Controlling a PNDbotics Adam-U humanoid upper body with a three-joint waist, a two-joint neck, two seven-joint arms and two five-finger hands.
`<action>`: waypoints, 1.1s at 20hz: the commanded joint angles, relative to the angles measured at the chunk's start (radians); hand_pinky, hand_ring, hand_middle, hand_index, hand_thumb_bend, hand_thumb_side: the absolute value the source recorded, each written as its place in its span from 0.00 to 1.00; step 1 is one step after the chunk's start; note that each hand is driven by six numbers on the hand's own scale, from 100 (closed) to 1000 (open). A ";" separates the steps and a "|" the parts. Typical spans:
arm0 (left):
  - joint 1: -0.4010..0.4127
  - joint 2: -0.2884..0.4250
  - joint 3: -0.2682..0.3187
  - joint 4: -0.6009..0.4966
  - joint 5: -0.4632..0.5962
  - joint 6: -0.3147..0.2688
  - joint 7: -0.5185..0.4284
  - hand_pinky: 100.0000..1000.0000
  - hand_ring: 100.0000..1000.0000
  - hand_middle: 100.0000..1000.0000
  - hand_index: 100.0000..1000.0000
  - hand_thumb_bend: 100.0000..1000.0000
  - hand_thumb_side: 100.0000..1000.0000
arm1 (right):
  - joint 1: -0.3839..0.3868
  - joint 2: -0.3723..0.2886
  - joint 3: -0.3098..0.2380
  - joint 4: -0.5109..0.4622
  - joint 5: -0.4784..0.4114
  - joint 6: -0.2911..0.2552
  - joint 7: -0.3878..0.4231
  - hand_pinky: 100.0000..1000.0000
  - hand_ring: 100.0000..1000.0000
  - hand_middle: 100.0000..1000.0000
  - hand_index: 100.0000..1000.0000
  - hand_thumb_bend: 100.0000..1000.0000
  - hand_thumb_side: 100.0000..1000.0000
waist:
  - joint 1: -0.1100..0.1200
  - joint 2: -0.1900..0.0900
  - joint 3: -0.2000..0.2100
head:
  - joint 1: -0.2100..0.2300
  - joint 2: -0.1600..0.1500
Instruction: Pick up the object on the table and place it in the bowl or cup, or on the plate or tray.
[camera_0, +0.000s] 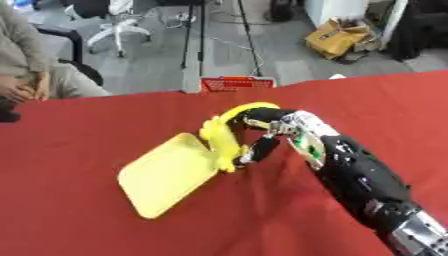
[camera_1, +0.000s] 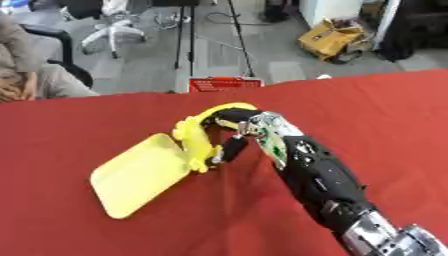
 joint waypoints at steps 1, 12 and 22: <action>-0.011 0.017 0.005 -0.016 -0.001 0.001 -0.002 0.57 0.58 0.69 0.79 0.76 0.81 | -0.025 -0.020 0.005 -0.057 -0.037 0.002 0.009 0.82 0.78 0.84 0.95 0.63 0.33 | 0.011 -0.009 0.002 | 0.000 0.001; -0.011 0.018 0.005 -0.016 -0.005 0.001 -0.002 0.57 0.59 0.69 0.78 0.76 0.81 | -0.032 -0.030 0.016 -0.137 -0.075 0.038 0.021 0.82 0.78 0.84 0.95 0.63 0.34 | 0.011 -0.014 -0.002 | 0.000 0.000; -0.010 0.017 0.007 -0.017 -0.005 0.001 0.000 0.57 0.59 0.69 0.78 0.76 0.81 | -0.026 -0.020 0.021 -0.099 -0.041 0.025 0.035 0.82 0.79 0.84 0.95 0.62 0.33 | 0.012 -0.011 0.000 | 0.000 0.003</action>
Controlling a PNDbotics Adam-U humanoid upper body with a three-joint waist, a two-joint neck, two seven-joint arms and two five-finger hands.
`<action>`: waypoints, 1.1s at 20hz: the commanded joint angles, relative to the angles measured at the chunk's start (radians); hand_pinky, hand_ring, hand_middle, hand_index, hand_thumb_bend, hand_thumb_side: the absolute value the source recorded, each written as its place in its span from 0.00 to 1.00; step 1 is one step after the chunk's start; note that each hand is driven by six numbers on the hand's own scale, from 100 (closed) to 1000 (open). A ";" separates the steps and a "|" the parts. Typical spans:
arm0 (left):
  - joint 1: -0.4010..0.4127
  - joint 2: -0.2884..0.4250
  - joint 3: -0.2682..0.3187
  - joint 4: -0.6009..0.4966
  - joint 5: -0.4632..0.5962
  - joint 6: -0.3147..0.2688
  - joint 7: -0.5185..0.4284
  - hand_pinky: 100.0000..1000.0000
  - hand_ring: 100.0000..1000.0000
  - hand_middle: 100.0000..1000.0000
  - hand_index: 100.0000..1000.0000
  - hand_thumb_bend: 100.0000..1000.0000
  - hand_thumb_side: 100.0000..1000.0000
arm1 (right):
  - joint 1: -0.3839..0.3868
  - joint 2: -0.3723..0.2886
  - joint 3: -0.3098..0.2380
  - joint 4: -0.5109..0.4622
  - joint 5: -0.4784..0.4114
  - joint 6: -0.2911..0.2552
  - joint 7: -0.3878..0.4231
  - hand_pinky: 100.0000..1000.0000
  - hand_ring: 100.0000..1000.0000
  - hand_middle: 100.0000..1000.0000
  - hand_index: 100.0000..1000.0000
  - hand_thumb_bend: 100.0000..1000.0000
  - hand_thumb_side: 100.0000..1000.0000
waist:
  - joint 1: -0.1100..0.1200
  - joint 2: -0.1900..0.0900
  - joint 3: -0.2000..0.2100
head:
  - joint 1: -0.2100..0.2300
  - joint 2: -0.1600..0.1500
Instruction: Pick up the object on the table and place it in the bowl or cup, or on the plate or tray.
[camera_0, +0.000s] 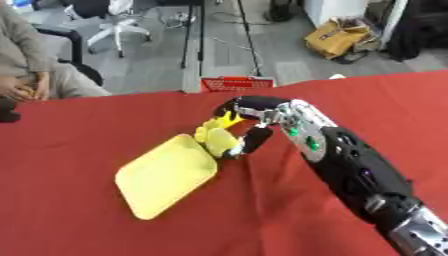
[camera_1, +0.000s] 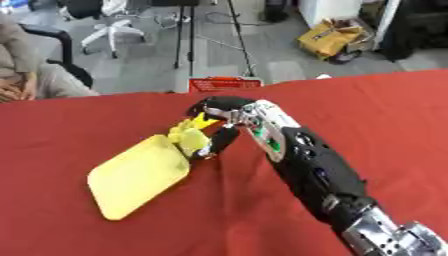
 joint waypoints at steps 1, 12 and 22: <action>-0.010 0.017 0.007 -0.017 -0.004 0.000 0.002 0.57 0.59 0.69 0.78 0.76 0.81 | -0.019 -0.009 -0.005 0.003 0.019 -0.003 0.001 0.82 0.79 0.84 0.95 0.62 0.33 | 0.012 -0.011 0.002 | 0.000 0.002; -0.009 0.016 0.007 -0.017 -0.002 0.000 0.003 0.57 0.58 0.69 0.78 0.76 0.81 | -0.008 0.005 -0.007 0.052 0.082 -0.016 -0.007 0.82 0.79 0.85 0.95 0.60 0.32 | 0.017 -0.008 0.003 | -0.002 0.002; -0.010 0.015 0.008 -0.016 0.000 0.001 0.004 0.57 0.58 0.69 0.78 0.76 0.81 | 0.004 0.026 -0.008 0.091 0.099 -0.034 -0.027 0.80 0.76 0.82 0.93 0.60 0.31 | 0.023 -0.004 0.004 | -0.002 0.004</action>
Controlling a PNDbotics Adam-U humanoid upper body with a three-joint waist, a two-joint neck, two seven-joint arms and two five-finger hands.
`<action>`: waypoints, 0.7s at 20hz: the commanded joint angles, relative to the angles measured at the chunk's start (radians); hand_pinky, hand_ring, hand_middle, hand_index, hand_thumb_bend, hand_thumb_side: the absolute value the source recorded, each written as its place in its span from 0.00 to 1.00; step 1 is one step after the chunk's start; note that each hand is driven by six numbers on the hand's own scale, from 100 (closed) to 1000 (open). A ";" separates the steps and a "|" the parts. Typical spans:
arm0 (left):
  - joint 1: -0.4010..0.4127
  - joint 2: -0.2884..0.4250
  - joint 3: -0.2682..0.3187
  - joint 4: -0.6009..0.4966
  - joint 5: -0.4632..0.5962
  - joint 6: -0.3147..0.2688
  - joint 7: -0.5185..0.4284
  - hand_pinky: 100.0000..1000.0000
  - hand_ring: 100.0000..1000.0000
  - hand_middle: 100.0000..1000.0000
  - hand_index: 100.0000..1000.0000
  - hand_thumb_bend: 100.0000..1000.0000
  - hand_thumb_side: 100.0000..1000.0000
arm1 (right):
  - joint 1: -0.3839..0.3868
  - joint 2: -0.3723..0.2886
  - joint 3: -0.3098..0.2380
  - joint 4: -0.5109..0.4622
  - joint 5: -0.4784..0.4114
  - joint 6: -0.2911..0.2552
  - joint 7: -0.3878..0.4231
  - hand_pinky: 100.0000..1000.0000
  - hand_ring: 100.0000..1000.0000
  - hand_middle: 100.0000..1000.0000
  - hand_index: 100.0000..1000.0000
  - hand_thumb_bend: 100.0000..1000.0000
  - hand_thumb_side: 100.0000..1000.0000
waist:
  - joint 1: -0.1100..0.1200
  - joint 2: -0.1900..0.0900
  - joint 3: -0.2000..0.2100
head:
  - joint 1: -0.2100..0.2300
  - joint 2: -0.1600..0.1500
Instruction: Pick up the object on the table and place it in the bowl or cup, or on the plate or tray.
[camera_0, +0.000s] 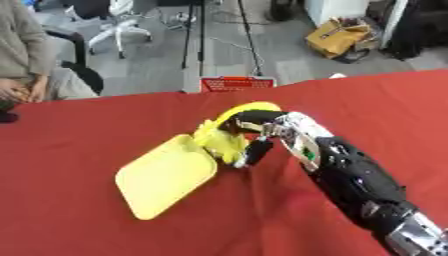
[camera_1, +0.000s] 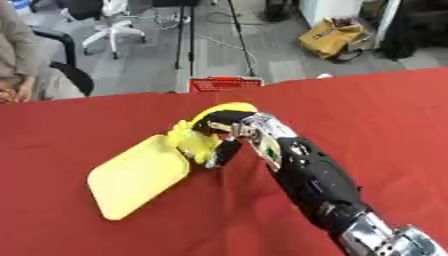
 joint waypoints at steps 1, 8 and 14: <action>-0.010 0.015 0.008 -0.016 0.000 0.000 0.002 0.57 0.58 0.69 0.78 0.76 0.81 | -0.015 0.001 -0.007 0.002 0.006 -0.008 -0.008 0.78 0.73 0.81 0.92 0.60 0.31 | 0.016 -0.004 0.002 | 0.001 0.004; -0.010 0.014 0.008 -0.016 0.001 0.000 0.003 0.57 0.58 0.69 0.78 0.76 0.81 | -0.012 0.008 -0.007 0.008 0.001 -0.003 -0.065 0.55 0.47 0.61 0.80 0.58 0.30 | 0.018 -0.004 0.001 | 0.000 0.004; -0.010 0.014 0.008 -0.016 0.001 -0.001 0.004 0.57 0.59 0.69 0.78 0.76 0.82 | -0.009 0.006 -0.008 0.004 -0.005 -0.004 -0.157 0.16 0.16 0.29 0.45 0.52 0.29 | 0.018 -0.005 -0.001 | 0.001 0.003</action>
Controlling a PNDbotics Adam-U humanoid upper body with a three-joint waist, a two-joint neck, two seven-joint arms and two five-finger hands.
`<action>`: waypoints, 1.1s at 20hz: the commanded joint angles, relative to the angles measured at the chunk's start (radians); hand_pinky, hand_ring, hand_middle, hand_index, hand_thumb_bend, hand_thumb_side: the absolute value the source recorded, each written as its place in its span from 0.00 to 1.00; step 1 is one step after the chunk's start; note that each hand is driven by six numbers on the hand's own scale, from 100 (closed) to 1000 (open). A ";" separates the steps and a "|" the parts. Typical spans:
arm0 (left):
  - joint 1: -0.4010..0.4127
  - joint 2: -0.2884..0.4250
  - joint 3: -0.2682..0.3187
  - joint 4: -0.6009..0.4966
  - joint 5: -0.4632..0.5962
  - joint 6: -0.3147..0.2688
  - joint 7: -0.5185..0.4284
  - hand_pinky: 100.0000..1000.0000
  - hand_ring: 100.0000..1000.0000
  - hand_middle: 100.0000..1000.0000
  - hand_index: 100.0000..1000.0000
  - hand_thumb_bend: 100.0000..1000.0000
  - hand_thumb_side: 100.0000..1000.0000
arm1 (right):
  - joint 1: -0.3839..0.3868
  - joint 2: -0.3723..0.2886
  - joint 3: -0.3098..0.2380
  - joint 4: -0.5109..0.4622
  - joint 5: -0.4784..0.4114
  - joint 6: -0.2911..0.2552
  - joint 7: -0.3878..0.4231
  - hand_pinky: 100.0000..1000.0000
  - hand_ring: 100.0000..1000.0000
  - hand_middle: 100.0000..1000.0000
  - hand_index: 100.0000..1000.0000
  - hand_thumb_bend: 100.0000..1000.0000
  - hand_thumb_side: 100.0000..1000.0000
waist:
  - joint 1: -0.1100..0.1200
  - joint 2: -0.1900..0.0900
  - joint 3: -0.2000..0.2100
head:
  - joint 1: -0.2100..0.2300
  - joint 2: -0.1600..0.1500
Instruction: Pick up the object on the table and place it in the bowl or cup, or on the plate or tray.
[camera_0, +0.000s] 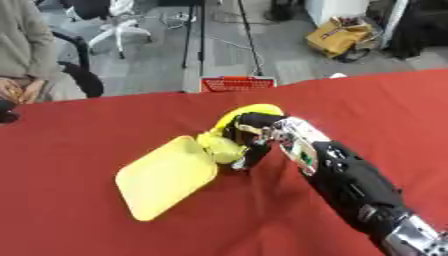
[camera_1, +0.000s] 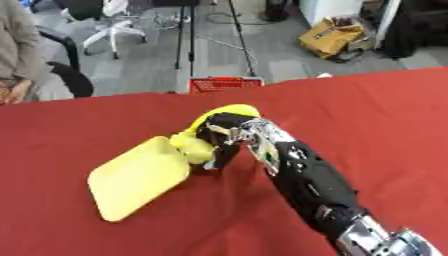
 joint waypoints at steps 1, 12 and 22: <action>-0.011 0.014 0.007 -0.016 0.000 -0.001 0.003 0.57 0.59 0.69 0.78 0.76 0.82 | -0.016 -0.004 -0.004 -0.007 -0.005 -0.002 -0.046 0.15 0.15 0.25 0.41 0.51 0.30 | 0.015 -0.005 0.000 | 0.001 0.003; -0.011 0.015 0.008 -0.016 -0.002 -0.001 0.003 0.57 0.59 0.69 0.78 0.76 0.82 | -0.015 -0.015 -0.006 -0.044 -0.062 -0.009 -0.095 0.12 0.12 0.19 0.34 0.43 0.36 | 0.014 -0.011 -0.007 | 0.002 0.001; -0.011 0.014 0.007 -0.016 -0.004 0.000 0.002 0.57 0.59 0.69 0.78 0.76 0.82 | -0.033 -0.027 0.046 -0.250 -0.189 0.040 -0.169 0.12 0.11 0.19 0.34 0.43 0.41 | 0.014 -0.015 -0.005 | -0.006 0.003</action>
